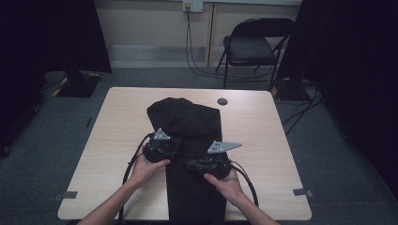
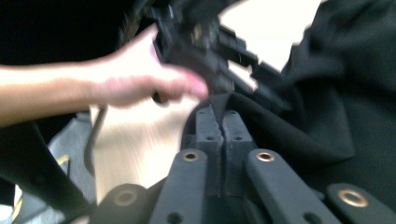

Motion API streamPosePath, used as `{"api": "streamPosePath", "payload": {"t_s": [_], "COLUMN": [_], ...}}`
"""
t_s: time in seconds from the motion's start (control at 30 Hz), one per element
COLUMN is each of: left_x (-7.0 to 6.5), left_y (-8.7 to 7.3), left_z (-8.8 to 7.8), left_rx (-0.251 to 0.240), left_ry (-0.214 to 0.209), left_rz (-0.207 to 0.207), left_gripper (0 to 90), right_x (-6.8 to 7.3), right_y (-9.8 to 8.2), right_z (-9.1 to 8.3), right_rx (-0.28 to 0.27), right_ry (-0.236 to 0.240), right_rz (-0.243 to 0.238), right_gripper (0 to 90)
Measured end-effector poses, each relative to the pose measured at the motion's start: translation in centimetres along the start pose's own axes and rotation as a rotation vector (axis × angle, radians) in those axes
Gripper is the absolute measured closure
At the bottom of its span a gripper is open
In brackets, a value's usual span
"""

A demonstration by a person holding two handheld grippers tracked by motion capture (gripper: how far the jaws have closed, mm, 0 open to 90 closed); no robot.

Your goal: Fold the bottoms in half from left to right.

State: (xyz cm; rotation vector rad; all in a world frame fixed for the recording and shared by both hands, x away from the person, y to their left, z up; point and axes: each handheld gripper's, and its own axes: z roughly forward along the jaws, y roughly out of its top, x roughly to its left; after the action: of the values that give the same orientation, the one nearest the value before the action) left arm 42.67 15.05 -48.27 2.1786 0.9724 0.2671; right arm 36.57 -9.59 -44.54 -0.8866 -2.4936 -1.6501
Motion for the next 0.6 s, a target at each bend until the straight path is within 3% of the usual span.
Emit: {"api": "streamPosePath", "payload": {"t_s": [0.07, 0.1, 0.13, 0.17, 0.2, 0.27, 0.3, 0.33, 0.37, 0.4, 0.43, 0.47, 0.53, 0.57, 0.6], "left_x": [-0.1, -0.1, -0.3, -0.4, -0.4, -0.5, -0.5, -0.6, -0.8, -0.8, -0.8, -0.8, -0.8, -0.8, -0.7], "left_y": [-0.5, -0.5, -0.4, -0.4, -0.4, -0.4, -0.4, -0.4, -0.4, -0.4, -0.5, -0.5, -0.6, -0.6, -0.7], "left_z": [0.4, 0.4, 0.4, 0.4, 0.4, 0.5, 0.5, 0.7, 0.8, 0.8, 0.8, 0.8, 0.8, 0.8, 0.8], "left_rx": [0.011, 0.011, 0.019, 0.022, 0.022, 0.021, 0.021, 0.011, 0.009, 0.009, 0.006, 0.000, -0.004, -0.006, -0.008], "left_ry": [0.007, 0.007, 0.007, 0.013, 0.013, 0.032, 0.032, 0.043, 0.052, 0.052, 0.055, 0.052, 0.051, 0.048, 0.047], "left_rz": [0.021, 0.021, 0.035, 0.043, 0.043, 0.070, 0.070, 0.064, 0.074, 0.074, 0.068, 0.070, 0.071, 0.074, 0.074], "left_gripper": [53.3, 52.8, 50.7, 49.9, 49.8, 49.6, 49.7, 49.8, 49.8, 49.8, 49.9, 49.9, 50.2, 50.3, 50.4], "right_x": [-0.1, -0.1, 0.0, 0.0, 0.0, -0.3, -0.3, -1.5, -2.2, -2.2, -3.6, -4.1, -4.7, -5.9, -6.5], "right_y": [-1.9, -1.9, -3.1, -3.1, -3.1, -2.1, -2.1, -1.4, -1.3, -1.3, -1.6, -1.8, -2.1, -2.8, -3.1], "right_z": [0.9, 0.9, 1.0, 0.7, 0.7, -1.0, -1.0, -2.5, -3.0, -3.0, -3.4, -3.4, -3.2, -2.1, -1.6], "right_rx": [0.111, 0.111, 0.163, 0.172, 0.172, 0.106, 0.106, 0.048, 0.038, 0.038, 0.048, 0.062, 0.085, 0.152, 0.173], "right_ry": [-0.050, -0.050, -0.072, -0.074, -0.074, -0.076, -0.076, -0.129, -0.159, -0.159, -0.227, -0.245, -0.261, -0.329, -0.338], "right_rz": [-0.046, -0.046, -0.086, -0.095, -0.095, -0.081, -0.081, -0.059, -0.046, -0.046, -0.041, -0.031, -0.035, -0.054, -0.051], "right_gripper": [70.5, 70.5, 53.3, 47.7, 47.7, 40.5, 40.5, 40.9, 46.1, 46.1, 60.8, 66.4, 70.6, 73.2, 73.1]}}
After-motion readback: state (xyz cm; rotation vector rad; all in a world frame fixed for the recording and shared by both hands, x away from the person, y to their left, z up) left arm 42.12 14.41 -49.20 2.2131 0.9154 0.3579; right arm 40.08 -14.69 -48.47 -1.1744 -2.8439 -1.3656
